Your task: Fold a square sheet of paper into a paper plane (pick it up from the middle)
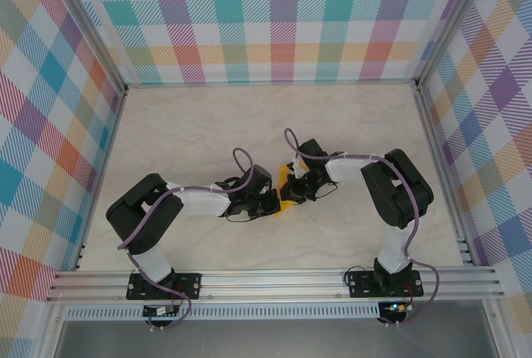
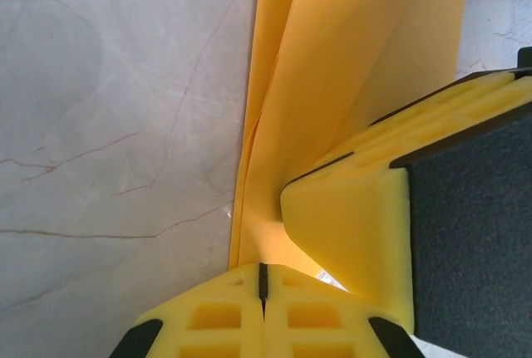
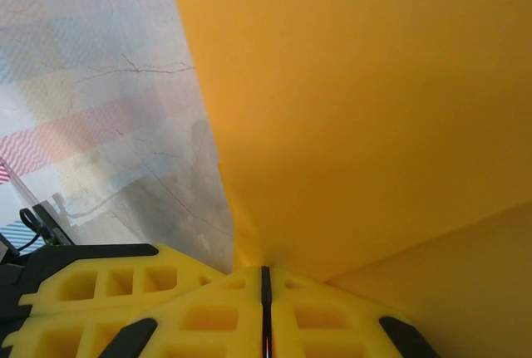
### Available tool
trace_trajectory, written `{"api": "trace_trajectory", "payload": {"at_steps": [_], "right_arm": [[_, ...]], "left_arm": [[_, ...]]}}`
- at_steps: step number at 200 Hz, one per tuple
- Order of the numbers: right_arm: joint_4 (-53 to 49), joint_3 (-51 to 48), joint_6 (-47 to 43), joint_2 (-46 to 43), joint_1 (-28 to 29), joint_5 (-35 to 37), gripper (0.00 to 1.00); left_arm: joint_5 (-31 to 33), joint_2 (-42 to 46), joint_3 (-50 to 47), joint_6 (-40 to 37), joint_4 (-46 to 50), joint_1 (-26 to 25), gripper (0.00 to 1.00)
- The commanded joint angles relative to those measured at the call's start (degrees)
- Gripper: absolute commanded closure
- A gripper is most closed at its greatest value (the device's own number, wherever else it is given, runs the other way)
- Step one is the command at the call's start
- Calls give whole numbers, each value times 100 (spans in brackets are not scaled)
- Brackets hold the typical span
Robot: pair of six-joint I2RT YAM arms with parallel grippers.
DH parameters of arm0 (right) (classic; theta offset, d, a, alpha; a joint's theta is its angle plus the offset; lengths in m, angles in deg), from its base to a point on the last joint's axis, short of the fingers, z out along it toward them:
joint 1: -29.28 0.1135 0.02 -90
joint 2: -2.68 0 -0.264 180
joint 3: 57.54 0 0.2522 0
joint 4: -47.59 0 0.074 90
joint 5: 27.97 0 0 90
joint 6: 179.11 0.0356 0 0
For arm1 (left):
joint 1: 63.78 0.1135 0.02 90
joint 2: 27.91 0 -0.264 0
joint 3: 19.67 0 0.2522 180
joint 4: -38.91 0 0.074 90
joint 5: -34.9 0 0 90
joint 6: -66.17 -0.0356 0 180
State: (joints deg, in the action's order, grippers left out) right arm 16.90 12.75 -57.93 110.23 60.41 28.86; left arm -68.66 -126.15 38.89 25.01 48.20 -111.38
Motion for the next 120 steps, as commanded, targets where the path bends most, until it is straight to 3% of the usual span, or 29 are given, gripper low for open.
{"api": "trace_trajectory", "payload": {"at_steps": [1, 120], "right_arm": [[130, 191, 145, 251, -267, 416, 91], [61, 703, 73, 636, -1035, 578, 91]], "left_arm": [[128, -134, -209, 56, 927, -40, 98], [-15, -379, -384, 213, 913, -43, 98]]}}
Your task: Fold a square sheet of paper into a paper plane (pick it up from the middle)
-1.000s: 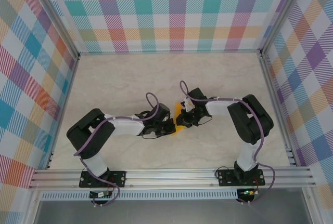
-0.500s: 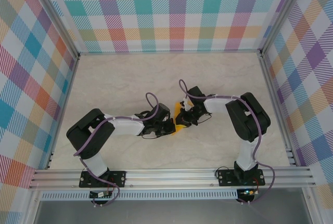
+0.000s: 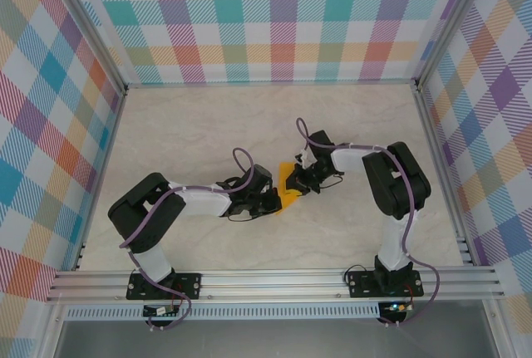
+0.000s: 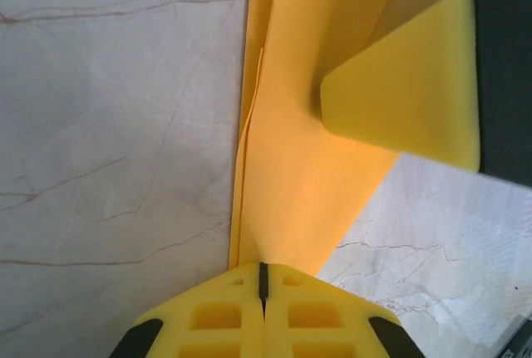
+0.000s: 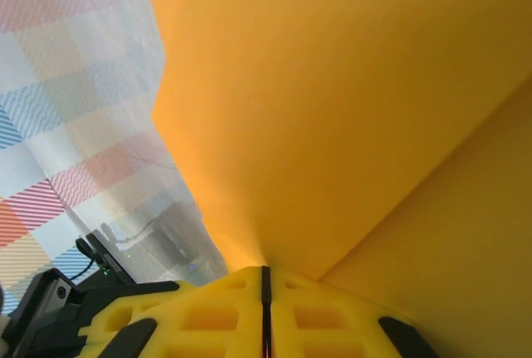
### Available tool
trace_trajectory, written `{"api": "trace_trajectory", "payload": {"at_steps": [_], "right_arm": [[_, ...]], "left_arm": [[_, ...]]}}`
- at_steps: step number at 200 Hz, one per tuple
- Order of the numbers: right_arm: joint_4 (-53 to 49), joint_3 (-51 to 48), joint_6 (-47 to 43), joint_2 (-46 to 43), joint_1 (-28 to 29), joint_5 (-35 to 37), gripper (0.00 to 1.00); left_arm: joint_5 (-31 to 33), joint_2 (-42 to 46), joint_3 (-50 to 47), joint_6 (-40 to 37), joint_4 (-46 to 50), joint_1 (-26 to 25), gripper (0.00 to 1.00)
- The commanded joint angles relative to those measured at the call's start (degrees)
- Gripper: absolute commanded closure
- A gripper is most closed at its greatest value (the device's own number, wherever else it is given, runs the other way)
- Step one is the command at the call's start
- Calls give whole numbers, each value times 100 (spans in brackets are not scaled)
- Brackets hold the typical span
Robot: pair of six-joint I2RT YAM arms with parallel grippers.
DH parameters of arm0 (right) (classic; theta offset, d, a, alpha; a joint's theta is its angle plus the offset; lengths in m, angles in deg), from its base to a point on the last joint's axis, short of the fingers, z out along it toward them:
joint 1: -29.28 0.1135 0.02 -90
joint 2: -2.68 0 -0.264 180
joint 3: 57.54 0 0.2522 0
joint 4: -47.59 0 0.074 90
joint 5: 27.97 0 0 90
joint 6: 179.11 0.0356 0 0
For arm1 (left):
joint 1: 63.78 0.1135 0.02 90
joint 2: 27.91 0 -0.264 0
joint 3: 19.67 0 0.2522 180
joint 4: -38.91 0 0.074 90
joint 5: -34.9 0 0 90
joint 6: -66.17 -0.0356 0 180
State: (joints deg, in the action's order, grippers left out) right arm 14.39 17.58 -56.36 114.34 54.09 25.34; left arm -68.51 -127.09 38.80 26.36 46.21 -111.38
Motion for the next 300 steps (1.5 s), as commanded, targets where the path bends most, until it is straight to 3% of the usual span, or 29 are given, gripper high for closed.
{"api": "trace_trajectory", "payload": {"at_steps": [1, 181, 243, 261, 300], "right_arm": [[311, 223, -85, 225, -405, 937, 91], [-121, 1438, -80, 752, -1117, 1486, 91], [-432, 1682, -43, 303, -1172, 1525, 92], [-312, 1293, -9, -55, -1164, 1231, 88], [78, 184, 245, -996, -1103, 540, 68]], "left_arm": [[-30, -286, -375, 78, 1112, -46, 98], [-92, -218, -420, 60, 1082, -41, 98], [-55, -144, -226, -64, 1174, -43, 93], [6, -24, -29, -157, 1225, -45, 88], [440, 463, 720, -443, 1537, 16, 71]]}}
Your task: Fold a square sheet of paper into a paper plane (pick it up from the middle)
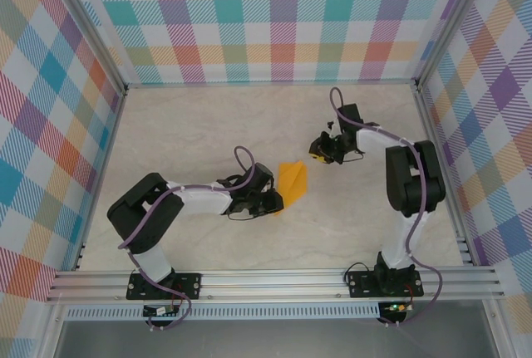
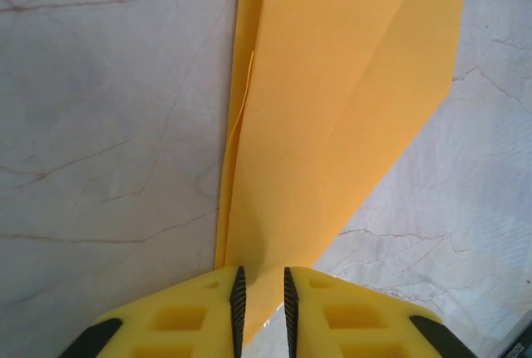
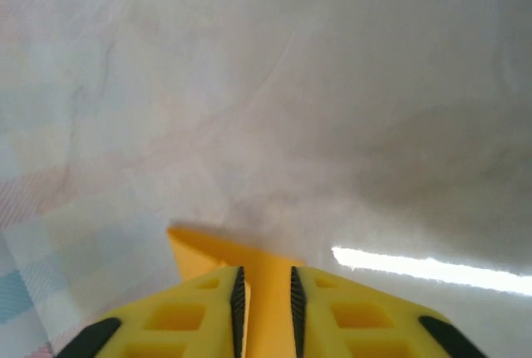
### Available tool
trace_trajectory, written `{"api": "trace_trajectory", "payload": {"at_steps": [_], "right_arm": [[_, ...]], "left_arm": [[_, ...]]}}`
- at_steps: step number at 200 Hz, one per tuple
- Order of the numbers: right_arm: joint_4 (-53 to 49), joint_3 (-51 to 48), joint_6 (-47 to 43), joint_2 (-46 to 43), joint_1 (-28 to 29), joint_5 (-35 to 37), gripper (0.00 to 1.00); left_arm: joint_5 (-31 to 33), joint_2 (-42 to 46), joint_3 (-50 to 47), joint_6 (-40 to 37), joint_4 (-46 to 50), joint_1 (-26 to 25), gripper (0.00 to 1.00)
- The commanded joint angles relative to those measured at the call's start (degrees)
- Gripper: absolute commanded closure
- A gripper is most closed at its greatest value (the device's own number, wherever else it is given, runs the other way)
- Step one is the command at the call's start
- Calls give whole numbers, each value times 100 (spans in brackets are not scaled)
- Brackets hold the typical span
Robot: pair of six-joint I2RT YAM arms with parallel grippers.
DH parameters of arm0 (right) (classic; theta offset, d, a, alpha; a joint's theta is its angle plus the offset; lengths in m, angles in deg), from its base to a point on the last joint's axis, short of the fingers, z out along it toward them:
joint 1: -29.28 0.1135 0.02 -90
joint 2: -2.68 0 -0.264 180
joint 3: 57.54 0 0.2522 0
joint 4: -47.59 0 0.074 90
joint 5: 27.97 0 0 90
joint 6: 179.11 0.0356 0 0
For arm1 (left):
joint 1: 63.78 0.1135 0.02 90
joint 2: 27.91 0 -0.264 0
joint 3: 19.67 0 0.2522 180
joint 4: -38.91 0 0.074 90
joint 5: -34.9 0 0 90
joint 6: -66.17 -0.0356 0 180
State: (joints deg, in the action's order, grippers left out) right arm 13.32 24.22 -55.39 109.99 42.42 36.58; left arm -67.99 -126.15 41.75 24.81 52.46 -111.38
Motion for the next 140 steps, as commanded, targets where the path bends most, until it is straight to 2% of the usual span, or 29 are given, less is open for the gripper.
{"api": "trace_trajectory", "payload": {"at_steps": [1, 32, 61, 102, 140], "right_arm": [[187, -499, 155, -579, 69, -597, 68], [142, -918, 234, -1003, 212, -770, 57], [293, -1105, 383, -1005, 451, -742, 54], [622, -1088, 641, -630, 769, -707, 59], [689, -1019, 783, -439, 855, -439, 62]], "left_arm": [[420, 390, 448, -295, 941, 15, 71], [1308, 769, 869, -505, 1527, 120, 59], [1840, 984, 697, -307, 1807, 276, 48], [1813, 1190, 146, 60, 1424, 488, 37], [1627, 1189, -21, 110, 1282, 576, 32]]}}
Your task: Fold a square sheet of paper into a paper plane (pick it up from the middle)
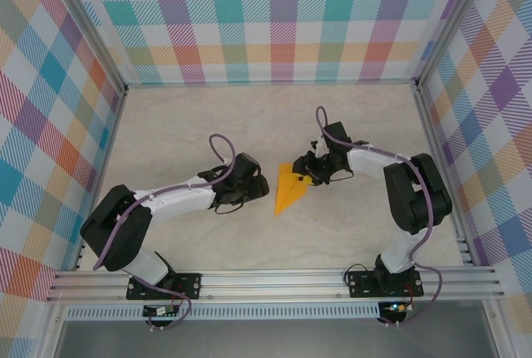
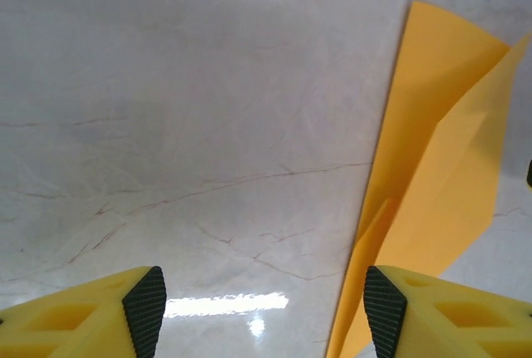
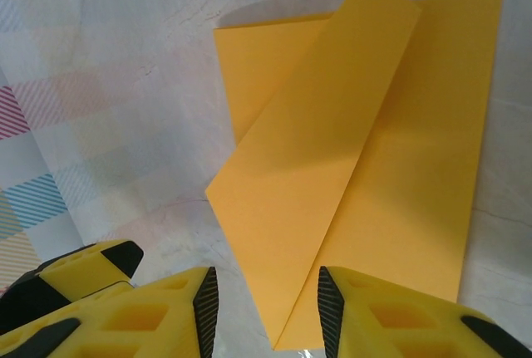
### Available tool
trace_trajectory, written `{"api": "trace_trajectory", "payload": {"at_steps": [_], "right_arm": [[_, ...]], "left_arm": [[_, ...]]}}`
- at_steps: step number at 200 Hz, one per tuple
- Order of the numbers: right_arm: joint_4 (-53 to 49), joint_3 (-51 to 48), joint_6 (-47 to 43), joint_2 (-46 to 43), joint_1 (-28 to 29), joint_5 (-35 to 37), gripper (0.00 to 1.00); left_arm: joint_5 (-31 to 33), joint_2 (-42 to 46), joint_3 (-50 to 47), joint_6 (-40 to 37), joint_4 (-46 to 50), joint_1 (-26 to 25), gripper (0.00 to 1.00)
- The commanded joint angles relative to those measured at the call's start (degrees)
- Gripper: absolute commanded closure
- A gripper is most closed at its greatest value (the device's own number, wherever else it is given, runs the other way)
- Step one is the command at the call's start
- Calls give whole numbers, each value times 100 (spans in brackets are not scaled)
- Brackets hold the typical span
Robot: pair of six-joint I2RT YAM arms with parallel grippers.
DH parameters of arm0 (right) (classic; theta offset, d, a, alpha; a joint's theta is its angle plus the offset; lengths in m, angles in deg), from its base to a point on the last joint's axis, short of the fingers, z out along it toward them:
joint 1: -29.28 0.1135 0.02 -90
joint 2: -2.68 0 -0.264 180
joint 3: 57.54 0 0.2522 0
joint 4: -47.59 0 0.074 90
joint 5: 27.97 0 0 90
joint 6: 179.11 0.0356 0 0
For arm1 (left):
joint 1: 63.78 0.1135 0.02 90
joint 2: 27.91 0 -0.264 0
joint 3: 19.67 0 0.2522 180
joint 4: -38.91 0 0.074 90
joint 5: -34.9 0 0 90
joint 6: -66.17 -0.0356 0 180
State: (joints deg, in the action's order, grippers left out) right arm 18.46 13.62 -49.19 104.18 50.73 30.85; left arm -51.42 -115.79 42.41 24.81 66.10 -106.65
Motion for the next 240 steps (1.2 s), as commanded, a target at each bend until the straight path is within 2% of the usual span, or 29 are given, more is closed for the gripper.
{"api": "trace_trajectory", "payload": {"at_steps": [1, 51, 117, 180, 240], "right_arm": [[175, 42, 164, 147, 25, 140, 62], [77, 243, 183, 477, 55, 301, 62], [202, 387, 163, 688, 131, 114, 64], [561, 321, 121, 786, 192, -393, 65], [1125, -14, 20, 732, 280, -740, 71]], "left_arm": [[-28, 151, -90, 106, -84, 104, 31], [-111, 112, -111, 75, -139, 135, 29], [-166, 135, -175, 34, -165, 166, 26], [-279, 126, -230, 62, -226, 217, 25], [-740, 78, -355, 141, -578, 375, 24]]}}
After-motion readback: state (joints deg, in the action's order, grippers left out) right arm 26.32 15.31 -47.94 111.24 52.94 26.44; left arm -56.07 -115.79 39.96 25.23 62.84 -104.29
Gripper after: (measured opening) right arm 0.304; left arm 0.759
